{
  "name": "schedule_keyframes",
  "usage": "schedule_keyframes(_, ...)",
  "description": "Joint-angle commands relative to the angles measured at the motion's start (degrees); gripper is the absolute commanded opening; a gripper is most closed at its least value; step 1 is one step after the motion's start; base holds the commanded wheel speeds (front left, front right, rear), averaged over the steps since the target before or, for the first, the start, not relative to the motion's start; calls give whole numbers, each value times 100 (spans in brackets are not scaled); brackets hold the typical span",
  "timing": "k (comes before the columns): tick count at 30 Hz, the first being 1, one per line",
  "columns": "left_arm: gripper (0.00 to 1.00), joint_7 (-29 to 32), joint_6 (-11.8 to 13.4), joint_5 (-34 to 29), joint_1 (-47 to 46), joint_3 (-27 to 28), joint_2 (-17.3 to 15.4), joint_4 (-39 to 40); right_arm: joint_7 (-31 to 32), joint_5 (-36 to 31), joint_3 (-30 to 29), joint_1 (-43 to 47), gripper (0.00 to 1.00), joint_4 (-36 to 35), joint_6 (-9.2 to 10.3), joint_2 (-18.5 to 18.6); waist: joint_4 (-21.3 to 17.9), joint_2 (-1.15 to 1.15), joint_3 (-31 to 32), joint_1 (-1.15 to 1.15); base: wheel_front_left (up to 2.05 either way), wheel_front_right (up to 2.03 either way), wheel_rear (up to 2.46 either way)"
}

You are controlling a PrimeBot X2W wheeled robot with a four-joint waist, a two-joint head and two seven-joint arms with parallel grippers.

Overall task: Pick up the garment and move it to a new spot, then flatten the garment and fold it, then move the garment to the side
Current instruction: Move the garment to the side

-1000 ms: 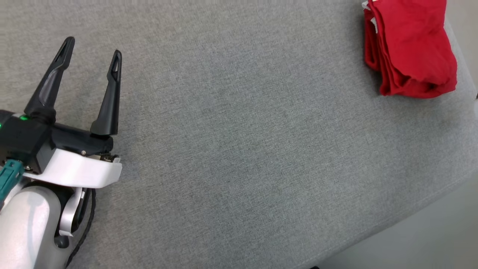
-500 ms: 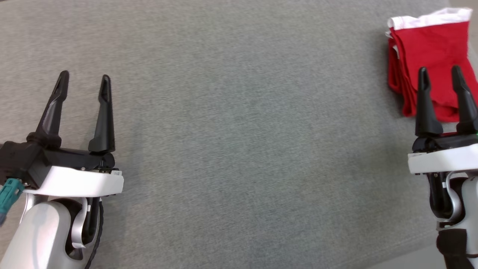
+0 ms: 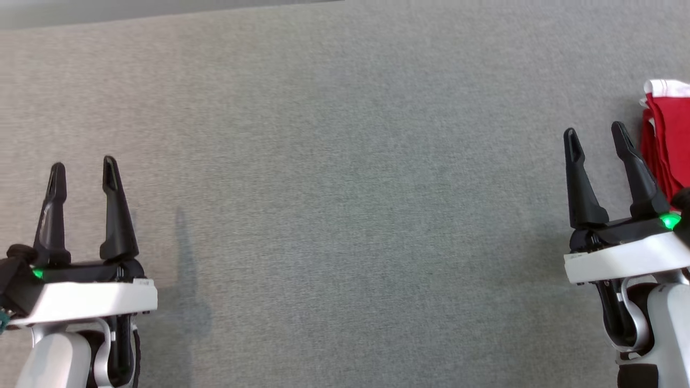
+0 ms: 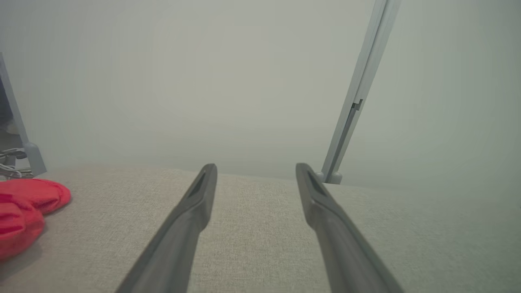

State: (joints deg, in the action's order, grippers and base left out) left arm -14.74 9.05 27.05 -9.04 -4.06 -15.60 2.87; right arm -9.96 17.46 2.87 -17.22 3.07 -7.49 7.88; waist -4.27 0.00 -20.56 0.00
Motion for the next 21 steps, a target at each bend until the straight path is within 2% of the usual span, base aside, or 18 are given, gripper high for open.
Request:
schedule_keyframes(1, 100, -30, -62, 36, 100, 85, 16, -15, 60, -35, -22, 112, 100, -32, -2, 46, 232, 0, 234, 0, 0, 0, 0)
schedule_keyframes(8, 100, -39, -389, -17, 434, 312, 148, -98, 247, -107, -181, 405, 100, -140, -2, 80, 445, 0, 555, 0, 0, 0, 0)
schedule_keyframes(10, 100, -35, -561, -88, 554, 320, 108, -224, 343, -148, -221, 542, 100, -177, -2, 98, 489, 0, 696, 0, 0, 0, 0)
schedule_keyframes(13, 100, -36, -669, -185, 661, 252, 57, -367, 416, -159, -250, 687, 100, -212, -2, 112, 491, 0, 839, 0, 0, 0, 0)
schedule_keyframes(16, 100, -36, -743, -280, 748, 163, 22, -459, 484, -191, -265, 826, 100, -251, -2, 113, 471, 0, 985, 0, 0, 0, 0)
schedule_keyframes(21, 100, 8, -713, -402, 899, 36, -44, -496, 616, -238, -320, 1083, 100, -322, -2, 108, 438, 0, 1217, 0, 0, 0, 0)
